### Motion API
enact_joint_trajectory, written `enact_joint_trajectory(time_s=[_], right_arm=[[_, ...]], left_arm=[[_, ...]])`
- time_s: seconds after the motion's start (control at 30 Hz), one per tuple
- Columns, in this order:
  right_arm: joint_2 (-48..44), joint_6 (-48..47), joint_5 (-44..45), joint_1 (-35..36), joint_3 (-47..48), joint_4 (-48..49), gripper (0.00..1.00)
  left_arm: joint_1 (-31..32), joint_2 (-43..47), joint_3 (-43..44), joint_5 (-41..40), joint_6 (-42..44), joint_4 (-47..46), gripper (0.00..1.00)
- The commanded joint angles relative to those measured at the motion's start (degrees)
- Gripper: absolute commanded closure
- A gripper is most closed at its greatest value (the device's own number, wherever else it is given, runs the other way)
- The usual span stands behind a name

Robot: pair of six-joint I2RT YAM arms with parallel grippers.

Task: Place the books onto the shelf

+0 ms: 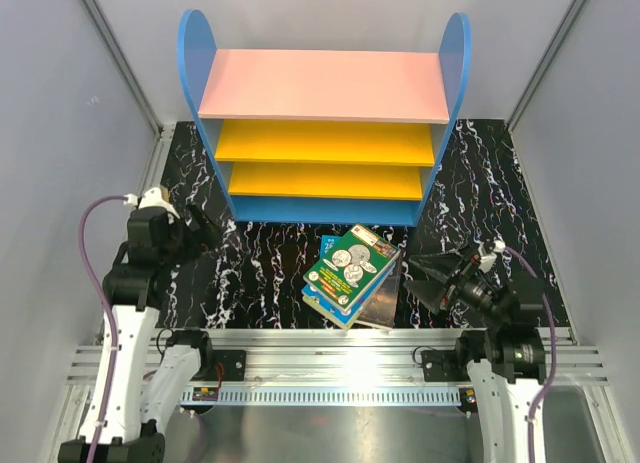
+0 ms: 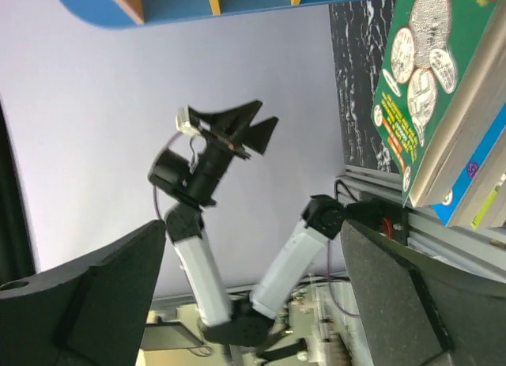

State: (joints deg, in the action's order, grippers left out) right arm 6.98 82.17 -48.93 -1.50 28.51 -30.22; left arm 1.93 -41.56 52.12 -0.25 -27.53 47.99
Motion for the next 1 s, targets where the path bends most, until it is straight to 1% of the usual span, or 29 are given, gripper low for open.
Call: enact_joint_trajectory(time_s=[0.0, 0.03, 0.07, 0.1, 0.13, 0.2, 0.23, 0.27, 0.3, 0.33, 0.37, 0.4, 0.43, 0.47, 0.5, 0.53, 0.57, 0.6, 0.67, 0.73, 0.77, 0.87, 0.9, 0.97], right_arm=[[-0.3, 16.05, -4.33, 0.18, -10.12, 16.39, 0.0], [-0.56, 16.18, -4.68, 0.18, -11.45, 16.68, 0.0], [-0.65, 14.96, -4.16, 0.18, -11.03, 14.85, 0.0], [-0.48, 8.51, -3.55, 0.18, -9.72, 6.4, 0.0], [1.17, 5.23, -3.11, 0.27, -8.31, 2.92, 0.0], [4.77, -1.36, -5.03, 0.18, -6.28, 1.82, 0.0], [10.19, -3.23, -6.43, 0.18, -5.93, 3.13, 0.0], [13.46, -5.42, -8.71, 0.18, -4.27, 4.19, 0.0], [16.71, -12.14, -8.99, 0.27, -2.6, 2.2, 0.0], [22.4, -16.56, -8.21, 0.44, -0.32, -0.95, 0.0], [23.85, -19.82, -3.85, 1.05, 3.53, -3.68, 0.0], [24.65, -22.03, -2.59, 1.14, 4.7, -4.84, 0.0], [25.61, -22.14, -1.88, 1.15, 5.23, -4.59, 0.0], [26.41, -22.23, -0.48, 1.15, 6.11, -4.94, 0.0], [27.63, -23.8, 0.14, 1.15, 6.81, -6.59, 0.0], [30.6, -25.12, 0.41, 1.15, 7.52, -7.39, 0.0], [32.11, -26.7, 1.02, 1.15, 9.18, -8.62, 0.0], [33.43, -30.54, 2.33, 1.15, 10.41, -12.46, 0.0], [34.68, -33.47, 6.62, 1.15, 12.78, -14.95, 0.0], [34.94, -33.74, 8.4, 1.23, 13.06, -15.66, 0.0], [35.29, -33.83, 8.84, 1.15, 12.97, -15.66, 0.0], [39.24, -34.79, 9.29, 1.15, 13.06, -18.03, 0.0], [40.03, -35.76, 9.46, 1.15, 13.06, -19.51, 0.0], [41.53, -36.9, 10.25, 1.15, 13.32, -20.4, 0.0]], left_arm=[[0.0, 3.67, -1.92, 5.76, -4.11, 2.31, 0.01], [0.09, 4.9, -3.06, 10.4, -4.55, -0.67, 0.01], [0.17, 5.52, -3.94, 12.71, -4.9, -2.53, 0.01], [0.09, 5.79, -4.65, 15.69, -6.64, -5.68, 0.01], [0.09, 5.44, -5.18, 16.76, -7.44, -6.84, 0.01], [0.35, 3.69, -7.02, 19.92, -8.5, -9.74, 0.01], [1.39, 2.64, -7.73, 20.29, -8.85, -10.36, 0.01], [2.28, 0.45, -8.52, 20.64, -9.12, -11.24, 0.01], [3.68, -0.62, -8.7, 20.82, -9.56, -12.47, 0.01], [7.78, -1.5, -8.61, 19.16, -9.82, -14.65, 0.01], [10.43, -4.12, -8.26, 17.84, -10.26, -15.72, 0.01], [13.33, -5.8, -6.87, 14.44, -10.61, -17.3, 0.01], [19.36, -8.16, -5.9, 12.57, -10.62, -17.57, 0.01], [22.03, -10.53, -4.5, 10.9, -10.44, -17.84, 0.01], [24.23, -15.69, -2.39, 9.06, -10.18, -18.54, 0.01], [27.22, -18.09, -1.15, 8.87, -10.18, -18.89, 0.01], [28.29, -20.29, -0.27, 8.86, -10.26, -19.59, 0.01], [29.0, -24.32, 0.52, 9.65, -10.26, -20.9, 0.01], [30.23, -27.24, 2.11, 10.44, -10.0, -22.4, 0.01], [30.76, -30.49, 2.81, 12.2, -9.48, -25.65, 0.01], [30.93, -31.38, 2.9, 13.16, -9.47, -25.66, 0.01], [32.08, -34.81, 3.25, 17.2, -8.07, -28.56, 0.01], [32.51, -35.69, 3.25, 19.74, -6.85, -30.13, 0.01], [34.09, -37.88, 3.43, 21.6, -5.26, -30.93, 0.01]])
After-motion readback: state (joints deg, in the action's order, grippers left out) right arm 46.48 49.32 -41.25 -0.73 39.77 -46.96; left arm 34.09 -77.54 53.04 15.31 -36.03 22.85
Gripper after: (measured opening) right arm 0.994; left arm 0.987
